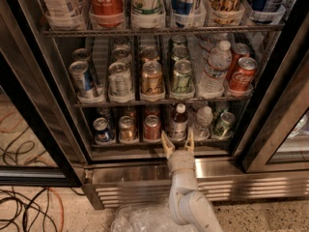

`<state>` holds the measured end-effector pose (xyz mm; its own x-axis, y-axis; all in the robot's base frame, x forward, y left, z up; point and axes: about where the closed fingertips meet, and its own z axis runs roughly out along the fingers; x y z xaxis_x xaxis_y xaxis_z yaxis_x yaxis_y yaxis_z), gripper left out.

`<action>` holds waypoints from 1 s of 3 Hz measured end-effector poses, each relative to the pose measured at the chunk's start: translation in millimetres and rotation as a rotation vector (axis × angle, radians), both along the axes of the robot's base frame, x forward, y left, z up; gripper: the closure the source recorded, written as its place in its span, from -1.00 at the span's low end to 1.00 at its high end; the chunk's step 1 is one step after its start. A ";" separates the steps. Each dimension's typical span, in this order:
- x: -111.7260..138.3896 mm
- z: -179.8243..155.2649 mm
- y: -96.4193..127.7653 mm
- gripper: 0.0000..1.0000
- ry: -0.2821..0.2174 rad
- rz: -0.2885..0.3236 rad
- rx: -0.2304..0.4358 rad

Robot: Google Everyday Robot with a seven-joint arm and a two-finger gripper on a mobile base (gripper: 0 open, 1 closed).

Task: Pick blue plastic bottle from bottom shelf of fridge

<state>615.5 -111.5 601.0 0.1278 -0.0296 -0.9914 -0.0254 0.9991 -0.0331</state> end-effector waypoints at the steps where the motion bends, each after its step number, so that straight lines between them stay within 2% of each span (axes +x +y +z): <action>1: 22.6 4.8 11.8 -0.34 -0.001 0.021 -0.006; 3: 40.5 5.8 7.3 -0.28 0.002 -0.010 0.007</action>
Offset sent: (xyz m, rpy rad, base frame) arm 0.0155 0.0153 0.0046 -0.0161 -0.0009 0.0388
